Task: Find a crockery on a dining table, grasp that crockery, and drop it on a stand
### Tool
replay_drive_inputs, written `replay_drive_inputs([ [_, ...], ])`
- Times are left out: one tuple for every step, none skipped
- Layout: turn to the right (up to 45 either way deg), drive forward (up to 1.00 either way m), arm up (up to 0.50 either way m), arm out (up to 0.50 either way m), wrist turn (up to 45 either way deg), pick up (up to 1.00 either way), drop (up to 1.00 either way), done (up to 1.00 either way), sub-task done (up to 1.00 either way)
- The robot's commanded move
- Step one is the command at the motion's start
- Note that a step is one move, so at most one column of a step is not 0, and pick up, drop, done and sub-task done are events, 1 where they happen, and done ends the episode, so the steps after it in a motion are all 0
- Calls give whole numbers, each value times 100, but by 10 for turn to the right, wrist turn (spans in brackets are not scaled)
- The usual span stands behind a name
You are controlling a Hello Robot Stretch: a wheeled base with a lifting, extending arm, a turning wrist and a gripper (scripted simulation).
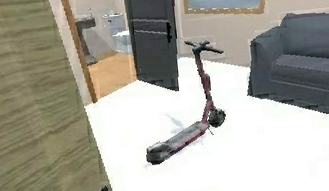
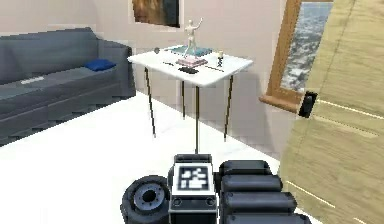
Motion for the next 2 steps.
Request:
replay_drive_inputs([
  [450, 0, 0, 0, 0, 0, 0, 0, 0],
  [450, 0, 0, 0, 0, 0, 0, 0, 0],
])
